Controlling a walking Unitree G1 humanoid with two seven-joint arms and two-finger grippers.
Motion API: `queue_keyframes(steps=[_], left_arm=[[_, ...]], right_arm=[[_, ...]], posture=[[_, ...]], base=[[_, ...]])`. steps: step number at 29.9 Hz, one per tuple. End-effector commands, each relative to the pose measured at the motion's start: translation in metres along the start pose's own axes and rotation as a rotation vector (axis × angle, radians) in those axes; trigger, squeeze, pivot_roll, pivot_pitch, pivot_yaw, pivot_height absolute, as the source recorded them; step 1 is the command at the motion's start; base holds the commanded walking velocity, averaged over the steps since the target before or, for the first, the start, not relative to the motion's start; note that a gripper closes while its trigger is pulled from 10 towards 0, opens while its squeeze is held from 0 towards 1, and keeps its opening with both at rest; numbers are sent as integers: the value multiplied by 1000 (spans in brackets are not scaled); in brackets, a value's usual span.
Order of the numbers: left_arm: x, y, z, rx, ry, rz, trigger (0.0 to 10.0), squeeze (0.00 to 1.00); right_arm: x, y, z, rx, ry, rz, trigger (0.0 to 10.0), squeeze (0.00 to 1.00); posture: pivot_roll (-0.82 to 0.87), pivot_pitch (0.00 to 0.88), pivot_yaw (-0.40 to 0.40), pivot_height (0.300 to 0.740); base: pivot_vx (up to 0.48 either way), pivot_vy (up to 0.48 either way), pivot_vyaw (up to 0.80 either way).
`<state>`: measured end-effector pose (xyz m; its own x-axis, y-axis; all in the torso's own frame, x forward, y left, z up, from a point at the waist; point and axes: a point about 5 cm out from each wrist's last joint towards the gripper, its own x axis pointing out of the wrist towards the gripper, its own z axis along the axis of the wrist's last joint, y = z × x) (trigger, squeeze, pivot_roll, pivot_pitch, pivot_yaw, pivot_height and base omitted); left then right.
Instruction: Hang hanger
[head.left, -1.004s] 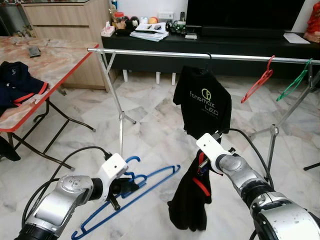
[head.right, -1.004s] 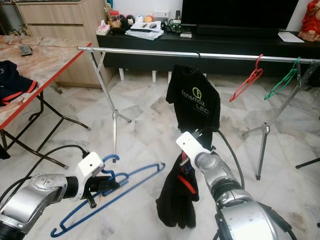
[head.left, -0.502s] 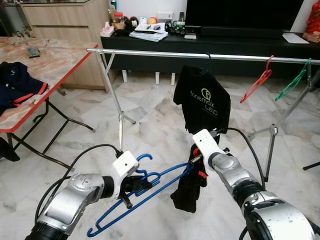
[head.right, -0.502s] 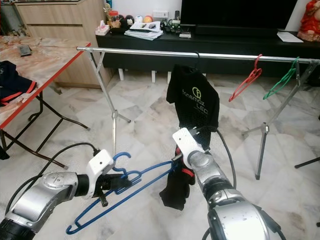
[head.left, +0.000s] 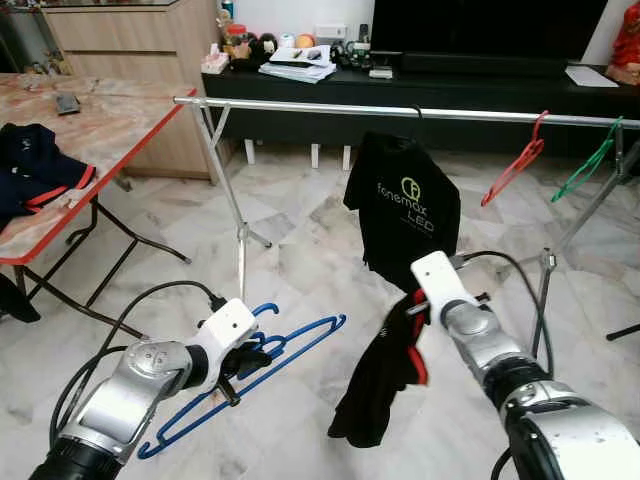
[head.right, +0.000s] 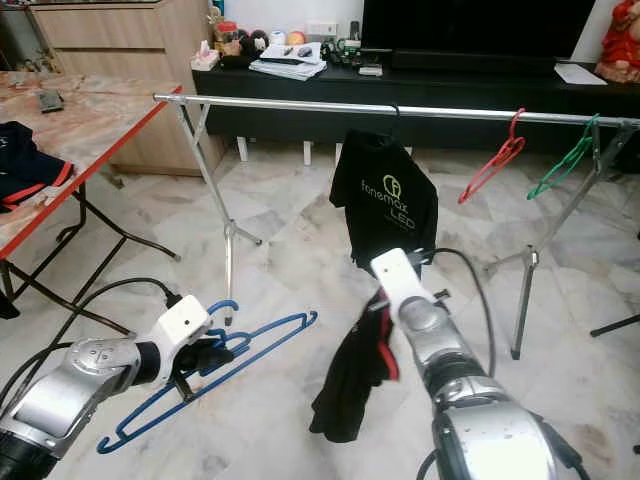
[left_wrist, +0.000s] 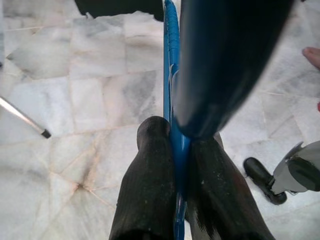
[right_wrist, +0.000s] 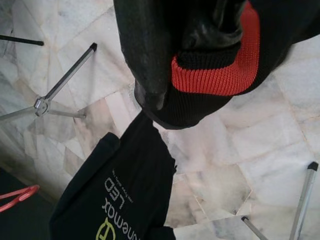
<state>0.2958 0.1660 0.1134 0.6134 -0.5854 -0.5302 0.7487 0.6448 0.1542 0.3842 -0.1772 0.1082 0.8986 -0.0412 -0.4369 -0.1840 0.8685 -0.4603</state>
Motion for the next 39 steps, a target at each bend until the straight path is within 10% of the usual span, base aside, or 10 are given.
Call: queue_keyframes(steps=[1,26,27,29,31,39], left_arm=[[0,-1,1,15,-3,-6,10000,0],[0,-1,1,15,-3,-6,10000,0],[-1,-2,-1,24,5,-21,10000,0],[11,24,-52,-234,-26,359,10000,0],[12,24,-86,-379,2,557,10000,0],[7,12,-114,-433,50,599,10000,0]], right_arm=[[0,-1,9,21,-18,-5,10000,0],[0,-1,9,21,-18,-5,10000,0],[0,-4,7,43,-14,-32,10000,0],[-5,19,-42,483,-10,-11,10000,0],[-12,30,-75,675,14,-40,10000,0],[-23,38,-114,712,106,-83,10000,0]], posture=[[91,51,-2,740],[91,51,-2,740],[91,51,-2,740],[77,75,9,740],[76,77,12,740],[71,80,20,740]], base=[[0,0,0],[0,0,0],[0,0,0],[0,0,0],[0,0,0],[0,0,0]])
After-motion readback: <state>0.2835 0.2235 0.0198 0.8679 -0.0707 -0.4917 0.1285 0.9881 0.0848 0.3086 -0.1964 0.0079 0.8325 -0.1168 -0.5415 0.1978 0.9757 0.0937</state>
